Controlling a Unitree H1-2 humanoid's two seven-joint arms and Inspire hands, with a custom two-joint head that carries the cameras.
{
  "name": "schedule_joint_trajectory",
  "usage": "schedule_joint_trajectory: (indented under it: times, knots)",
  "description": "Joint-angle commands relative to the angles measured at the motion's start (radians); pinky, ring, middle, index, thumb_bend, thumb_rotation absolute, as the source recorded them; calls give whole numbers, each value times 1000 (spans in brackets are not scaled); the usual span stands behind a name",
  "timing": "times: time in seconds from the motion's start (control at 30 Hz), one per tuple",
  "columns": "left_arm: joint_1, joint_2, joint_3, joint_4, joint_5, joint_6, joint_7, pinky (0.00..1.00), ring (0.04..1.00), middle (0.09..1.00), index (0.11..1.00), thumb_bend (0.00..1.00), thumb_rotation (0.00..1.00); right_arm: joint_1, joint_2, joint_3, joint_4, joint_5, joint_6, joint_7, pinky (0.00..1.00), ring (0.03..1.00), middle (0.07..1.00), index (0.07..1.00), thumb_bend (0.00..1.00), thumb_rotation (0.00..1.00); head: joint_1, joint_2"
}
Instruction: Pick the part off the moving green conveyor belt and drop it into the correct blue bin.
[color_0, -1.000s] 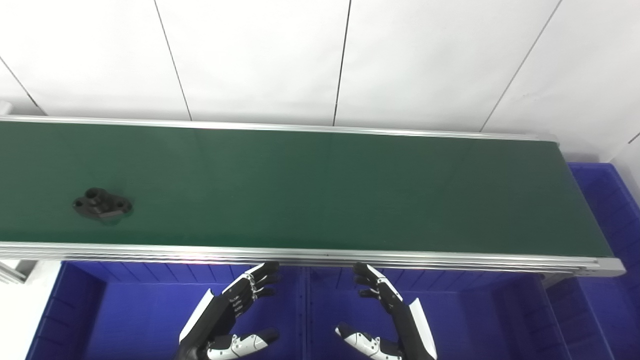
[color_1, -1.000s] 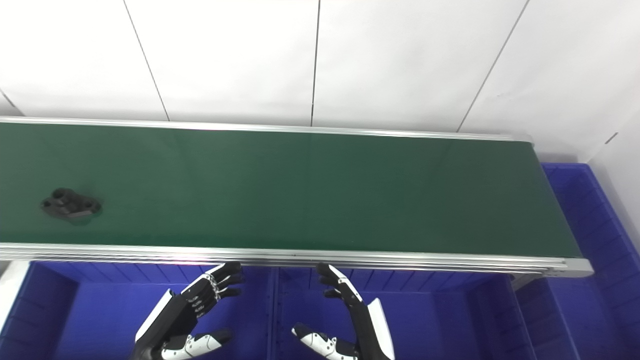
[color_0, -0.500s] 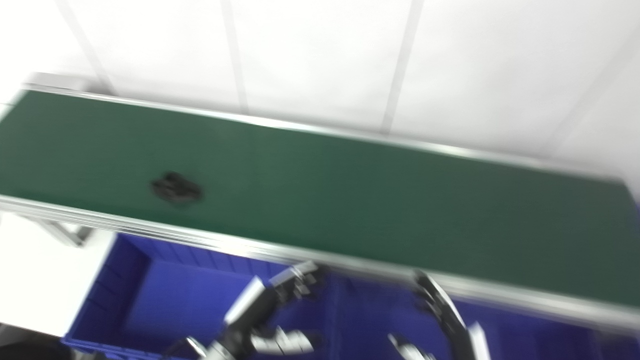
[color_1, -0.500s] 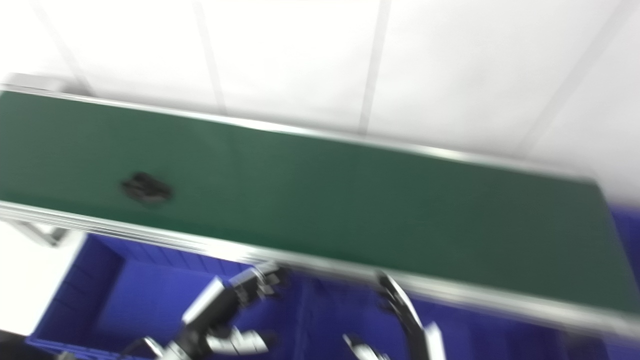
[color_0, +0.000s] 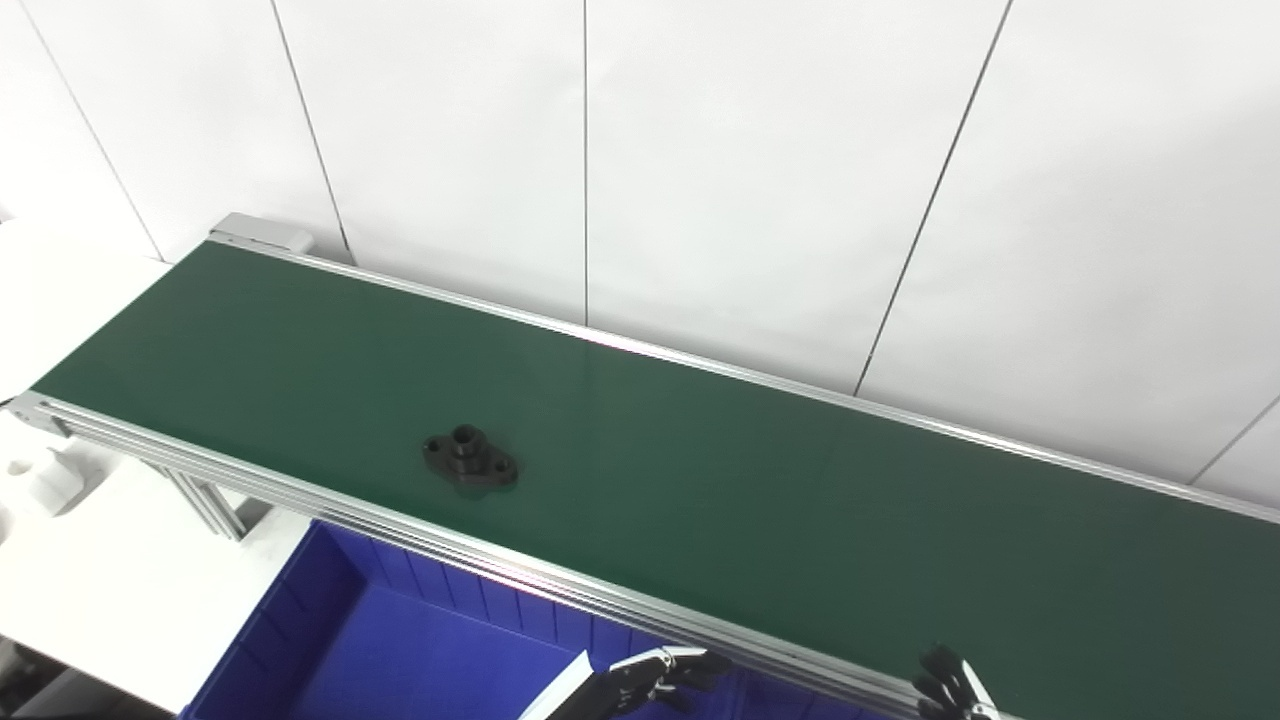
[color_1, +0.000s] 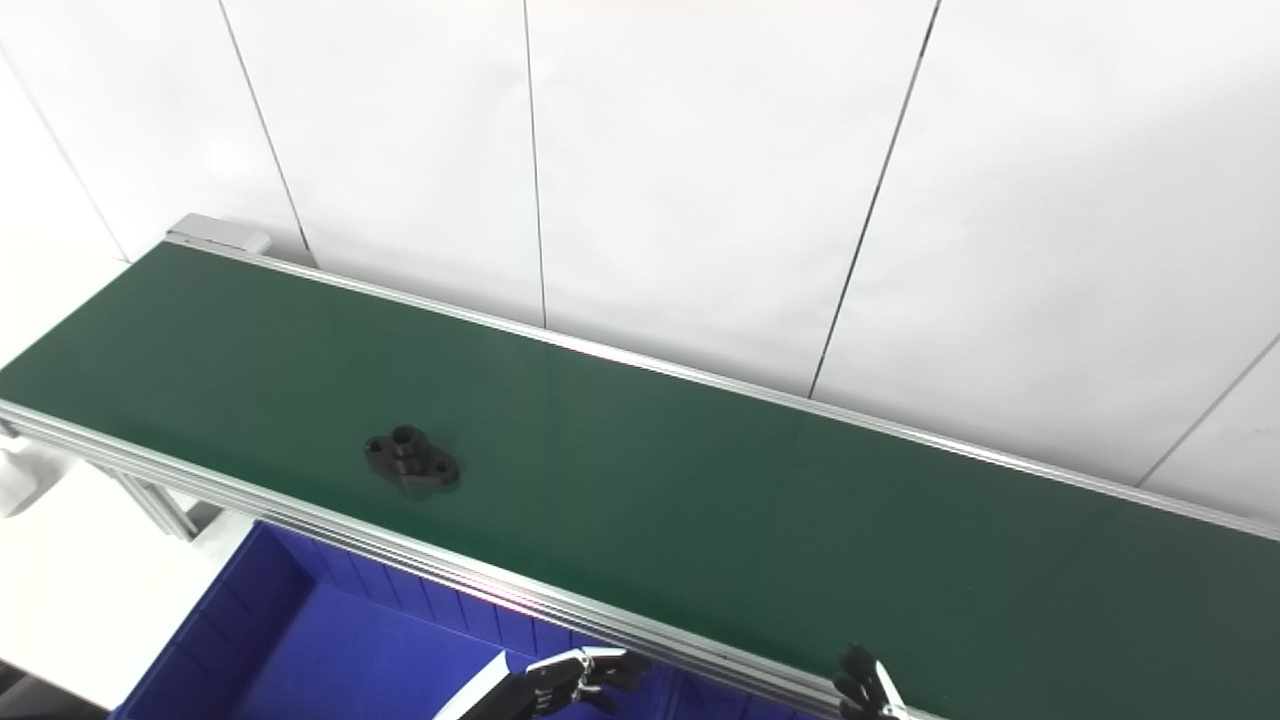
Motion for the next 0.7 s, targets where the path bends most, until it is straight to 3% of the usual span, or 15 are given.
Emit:
schedule_joint_trajectory:
  times: [0.0, 0.13, 0.3, 0.37, 0.43, 0.47, 0.5, 0.53, 0.67]
  knots:
    - [-3, 20, -19, -19, -11, -23, 40, 726, 814, 848, 812, 816, 320, -41, 11, 0, -42, -26, -59, -11, 780, 832, 864, 915, 564, 609, -3, 1]
    - [-8, 39, -49, -20, -13, -23, 70, 722, 810, 844, 810, 812, 304, -91, 24, -5, -50, -62, -59, -24, 752, 828, 860, 900, 610, 653, -30, 6]
    - [-11, 54, -66, -25, -15, -23, 94, 717, 804, 840, 807, 810, 291, -152, 27, -25, -82, -77, -18, 42, 763, 846, 879, 915, 617, 677, -91, 25]
    - [-12, 61, -69, -26, -19, -23, 101, 713, 800, 835, 803, 823, 298, -187, 28, -35, -113, -81, 30, 79, 739, 831, 865, 893, 607, 560, -125, 33]
    - [-10, 70, -68, -29, -31, -23, 98, 713, 800, 835, 802, 831, 303, -216, 32, -42, -145, -99, 77, 113, 719, 815, 856, 883, 610, 530, -175, 40]
    - [-9, 77, -63, -33, -43, -23, 92, 712, 800, 836, 802, 834, 303, -229, 38, -43, -161, -112, 103, 129, 708, 807, 853, 878, 614, 520, -239, 51]
    - [-8, 82, -60, -35, -50, -23, 88, 711, 800, 836, 802, 835, 300, -241, 42, -46, -176, -124, 133, 144, 691, 796, 849, 872, 625, 510, -239, 51]
    - [-7, 90, -55, -37, -61, -23, 80, 711, 800, 837, 803, 836, 299, -254, 49, -46, -191, -143, 168, 159, 673, 784, 844, 865, 644, 509, -305, 63]
    - [-3, 103, -25, -34, -116, -22, 21, 725, 812, 858, 821, 833, 284, -322, 62, -39, -210, -193, 282, 225, 656, 774, 839, 863, 694, 501, -419, 81]
